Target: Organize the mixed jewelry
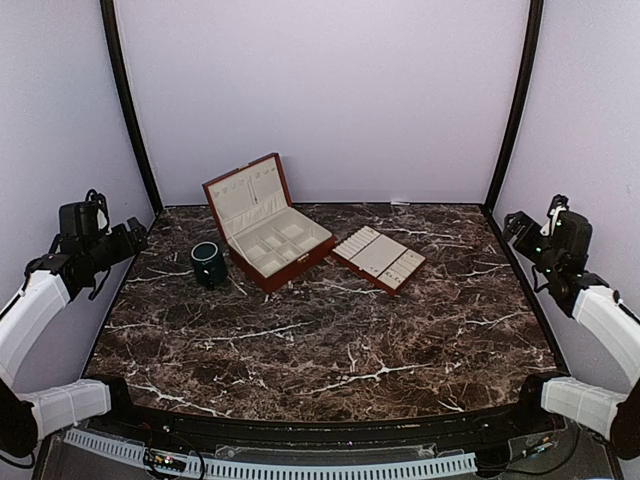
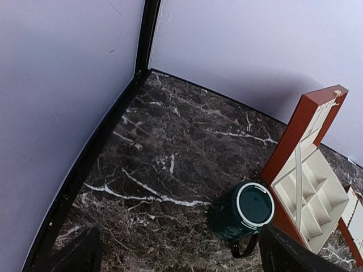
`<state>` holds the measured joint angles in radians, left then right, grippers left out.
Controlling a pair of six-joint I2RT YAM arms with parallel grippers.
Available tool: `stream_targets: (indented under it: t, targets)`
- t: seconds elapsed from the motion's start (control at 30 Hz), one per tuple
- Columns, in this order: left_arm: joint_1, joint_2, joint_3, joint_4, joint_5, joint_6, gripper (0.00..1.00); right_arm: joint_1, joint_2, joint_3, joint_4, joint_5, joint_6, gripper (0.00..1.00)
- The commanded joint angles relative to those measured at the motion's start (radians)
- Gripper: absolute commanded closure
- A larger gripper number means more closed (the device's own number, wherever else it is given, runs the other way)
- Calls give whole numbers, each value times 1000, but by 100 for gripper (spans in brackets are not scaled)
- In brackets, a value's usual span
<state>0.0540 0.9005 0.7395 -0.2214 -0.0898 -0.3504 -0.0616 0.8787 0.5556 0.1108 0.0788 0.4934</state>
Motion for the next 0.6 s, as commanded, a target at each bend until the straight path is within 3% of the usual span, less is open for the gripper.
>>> stream_targets:
  t: [0.0,0.2,0.33,0.57]
  targets:
    - [1,27,72,-127,30,50,1,-2,10,62,-126,-94,-15,1]
    - [0,6,79,-103,171,189,1,16,44,88,-177,-181,-55,1]
    - [0,-8,67,-63,247,238,1,93,106,150,-217,-239,-112,7]
    - [-3,-6,17,-26,355,282,1,463,248,236,-256,-162,-98,17]
